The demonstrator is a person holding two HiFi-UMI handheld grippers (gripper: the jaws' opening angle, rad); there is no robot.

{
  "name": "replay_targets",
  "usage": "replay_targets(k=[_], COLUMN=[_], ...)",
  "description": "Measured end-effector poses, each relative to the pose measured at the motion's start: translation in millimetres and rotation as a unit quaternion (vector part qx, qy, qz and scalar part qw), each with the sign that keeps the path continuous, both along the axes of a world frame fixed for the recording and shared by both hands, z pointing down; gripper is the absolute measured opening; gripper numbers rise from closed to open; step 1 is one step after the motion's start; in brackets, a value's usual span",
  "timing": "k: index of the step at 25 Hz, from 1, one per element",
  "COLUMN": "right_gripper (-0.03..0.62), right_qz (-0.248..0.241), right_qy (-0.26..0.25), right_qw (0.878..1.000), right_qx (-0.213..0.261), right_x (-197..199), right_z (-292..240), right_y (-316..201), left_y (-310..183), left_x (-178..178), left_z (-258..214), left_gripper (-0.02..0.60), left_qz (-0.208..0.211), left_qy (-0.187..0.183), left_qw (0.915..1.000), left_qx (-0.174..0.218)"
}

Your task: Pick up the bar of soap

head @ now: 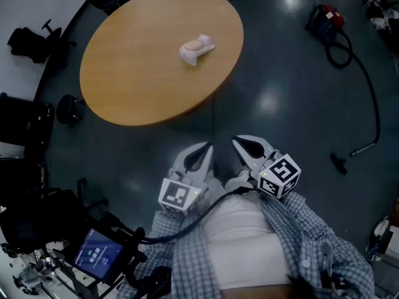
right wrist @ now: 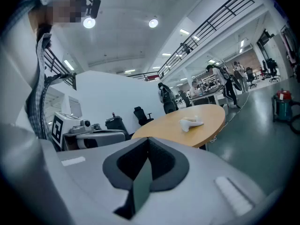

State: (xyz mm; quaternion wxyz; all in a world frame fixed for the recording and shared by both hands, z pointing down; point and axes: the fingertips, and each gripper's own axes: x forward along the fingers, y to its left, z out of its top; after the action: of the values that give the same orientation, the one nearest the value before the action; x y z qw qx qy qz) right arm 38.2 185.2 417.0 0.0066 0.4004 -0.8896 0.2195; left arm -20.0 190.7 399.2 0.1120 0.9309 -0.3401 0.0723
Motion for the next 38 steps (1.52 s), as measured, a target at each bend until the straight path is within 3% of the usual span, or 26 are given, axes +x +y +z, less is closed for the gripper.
replay_targets(k=[10,22,38], right_gripper=[0.003,0.003,0.003], right_qz=[-0.022,-0.016,-0.029], right_qy=[0.009,0.001,-0.004], right_qw=[1.0,1.0,0.999], right_qx=[0.004,-0.001,0.018], right_x=[-5,2,56], right_z=[2,2,-1], right_y=[1,-1,13], left_y=[-1,1,18], left_x=[2,6,53], left_z=[1,2,-4], left_gripper=[-0.002,-0.002,-0.002], left_qz=[-0.006,-0.013,-0.042], left_qy=[0.003,0.001,-0.004], left_qw=[1.0,0.9999,0.9987], left_qx=[0.001,0.0,0.027])
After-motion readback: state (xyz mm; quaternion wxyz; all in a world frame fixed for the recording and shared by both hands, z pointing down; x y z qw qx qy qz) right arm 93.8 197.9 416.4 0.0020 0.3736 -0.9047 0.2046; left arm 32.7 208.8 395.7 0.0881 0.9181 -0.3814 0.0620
